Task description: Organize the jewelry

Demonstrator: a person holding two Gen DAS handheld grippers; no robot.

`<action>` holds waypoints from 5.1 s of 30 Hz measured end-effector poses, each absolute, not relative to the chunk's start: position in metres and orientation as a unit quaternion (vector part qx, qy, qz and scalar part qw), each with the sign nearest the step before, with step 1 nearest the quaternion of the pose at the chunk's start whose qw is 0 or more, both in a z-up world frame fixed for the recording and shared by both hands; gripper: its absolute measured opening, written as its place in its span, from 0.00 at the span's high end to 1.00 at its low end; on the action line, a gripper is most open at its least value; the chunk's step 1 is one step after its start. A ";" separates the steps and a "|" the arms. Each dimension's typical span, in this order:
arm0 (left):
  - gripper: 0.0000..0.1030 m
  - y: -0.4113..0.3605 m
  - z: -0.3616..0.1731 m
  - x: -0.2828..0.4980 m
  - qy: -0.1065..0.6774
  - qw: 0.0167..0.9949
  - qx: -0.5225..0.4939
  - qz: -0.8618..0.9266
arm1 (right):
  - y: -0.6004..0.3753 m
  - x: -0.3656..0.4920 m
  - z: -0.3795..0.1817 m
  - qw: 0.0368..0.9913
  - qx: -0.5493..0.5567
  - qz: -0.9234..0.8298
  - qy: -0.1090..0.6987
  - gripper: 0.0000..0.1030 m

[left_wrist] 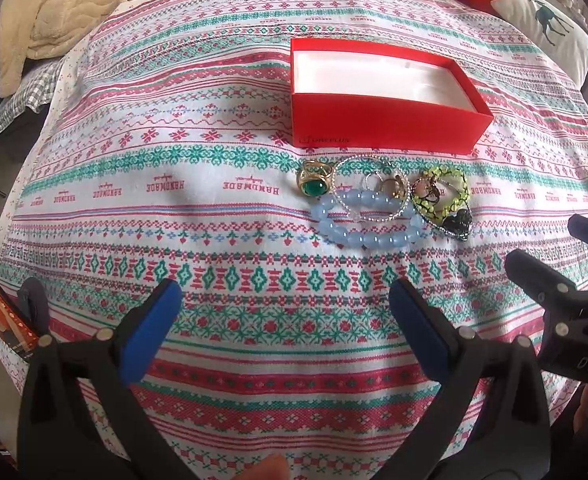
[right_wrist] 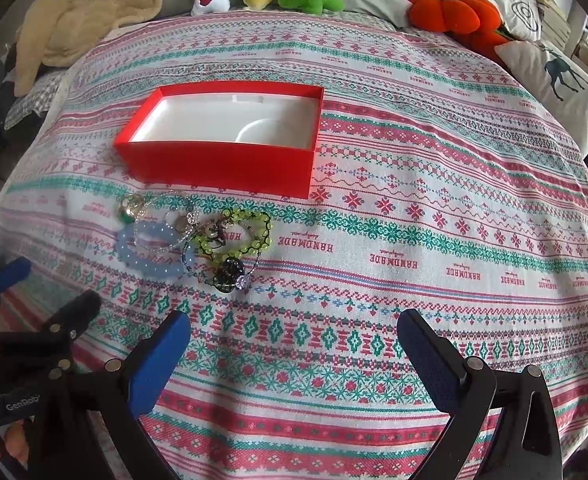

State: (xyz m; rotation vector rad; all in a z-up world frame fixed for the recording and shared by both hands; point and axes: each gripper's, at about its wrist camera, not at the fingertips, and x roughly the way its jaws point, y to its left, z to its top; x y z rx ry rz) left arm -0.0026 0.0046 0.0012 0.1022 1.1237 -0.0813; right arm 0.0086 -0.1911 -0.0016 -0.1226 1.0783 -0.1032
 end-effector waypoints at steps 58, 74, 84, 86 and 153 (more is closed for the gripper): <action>0.00 -0.001 -0.001 -0.005 0.532 0.844 0.053 -0.030 | -0.191 0.009 -0.004 0.853 -0.060 -0.052 0.515 0.00; 0.00 0.025 0.025 0.018 0.548 0.833 0.011 -0.071 | -0.203 0.031 0.028 0.853 -0.027 -0.042 0.520 0.00; 0.10 0.035 0.022 0.054 0.546 0.829 -0.062 -0.103 | -0.211 0.065 0.020 0.840 0.036 0.004 0.541 0.01; 0.25 0.038 0.012 0.062 0.555 0.821 -0.085 -0.099 | -0.216 0.073 0.008 0.827 0.063 0.012 0.558 0.09; 0.74 -0.004 0.045 0.096 0.491 0.853 -0.113 -0.134 | -0.202 0.074 0.064 0.887 0.077 0.077 0.448 0.92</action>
